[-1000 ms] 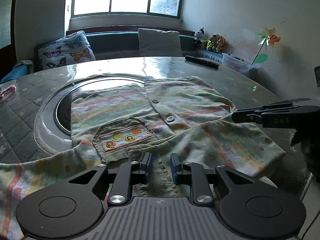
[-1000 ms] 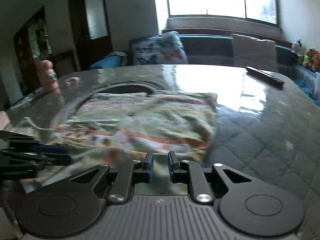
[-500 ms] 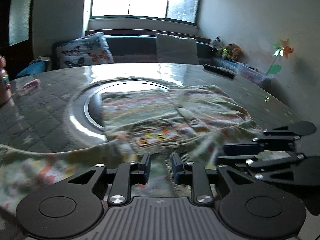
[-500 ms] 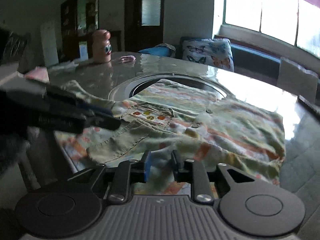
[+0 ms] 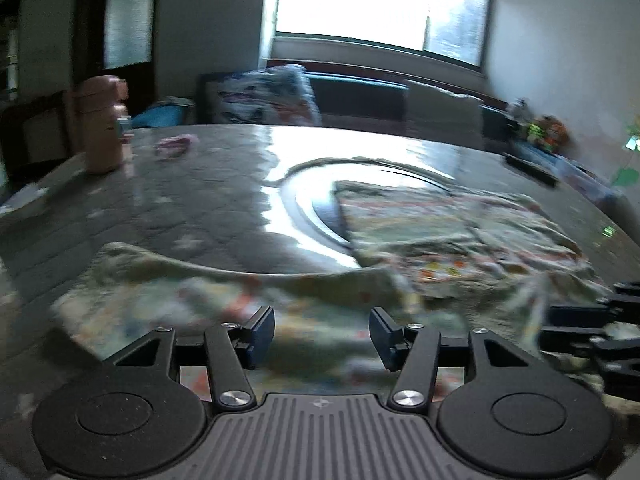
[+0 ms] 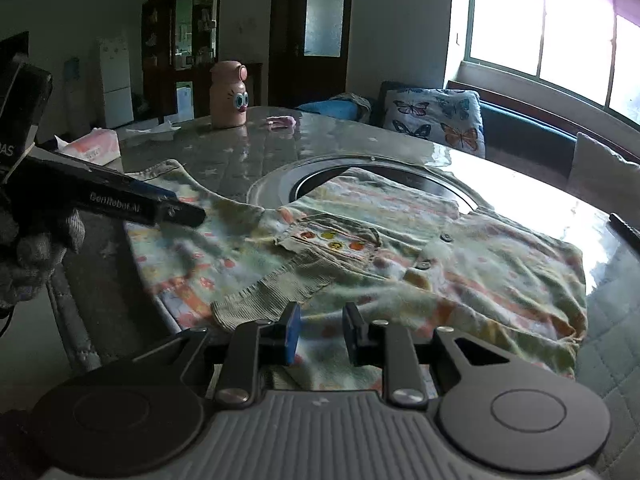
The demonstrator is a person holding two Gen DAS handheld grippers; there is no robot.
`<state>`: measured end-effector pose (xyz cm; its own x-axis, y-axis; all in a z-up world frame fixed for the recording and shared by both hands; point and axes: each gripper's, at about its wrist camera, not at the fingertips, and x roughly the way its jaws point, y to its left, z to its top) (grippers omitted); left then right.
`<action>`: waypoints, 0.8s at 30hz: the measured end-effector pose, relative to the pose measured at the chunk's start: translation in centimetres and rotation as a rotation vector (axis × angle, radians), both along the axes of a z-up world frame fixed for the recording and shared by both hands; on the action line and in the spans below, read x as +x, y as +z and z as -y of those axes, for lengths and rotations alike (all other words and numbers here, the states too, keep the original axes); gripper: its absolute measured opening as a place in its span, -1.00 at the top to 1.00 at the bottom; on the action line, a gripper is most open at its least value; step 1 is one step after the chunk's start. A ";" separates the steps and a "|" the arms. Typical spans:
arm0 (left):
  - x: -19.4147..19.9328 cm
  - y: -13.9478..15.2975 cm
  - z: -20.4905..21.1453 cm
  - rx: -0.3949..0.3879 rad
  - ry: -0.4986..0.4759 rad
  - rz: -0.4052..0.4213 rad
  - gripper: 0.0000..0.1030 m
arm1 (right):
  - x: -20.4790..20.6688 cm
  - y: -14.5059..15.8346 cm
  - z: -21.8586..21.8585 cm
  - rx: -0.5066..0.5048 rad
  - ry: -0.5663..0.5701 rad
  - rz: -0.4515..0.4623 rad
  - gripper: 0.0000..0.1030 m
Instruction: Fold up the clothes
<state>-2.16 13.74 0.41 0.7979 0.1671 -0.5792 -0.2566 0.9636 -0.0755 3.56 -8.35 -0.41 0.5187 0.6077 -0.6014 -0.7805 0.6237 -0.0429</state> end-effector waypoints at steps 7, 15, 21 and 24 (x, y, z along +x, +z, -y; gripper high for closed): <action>-1.3 -0.1 -4.3 0.040 0.266 0.007 -0.06 | 0.2 -0.2 0.0 -0.001 -0.003 -0.019 0.56; -2.2 -0.4 -9.1 0.037 0.504 -0.017 -0.03 | 0.4 -0.1 0.0 0.007 -0.010 -0.031 0.55; -2.3 -0.9 -10.4 -0.002 0.512 -0.029 0.23 | 0.3 -0.1 0.0 0.007 -0.012 -0.034 0.55; -2.3 -0.9 -10.7 -0.019 0.499 -0.024 0.59 | 0.3 0.0 0.1 0.009 -0.016 -0.034 0.55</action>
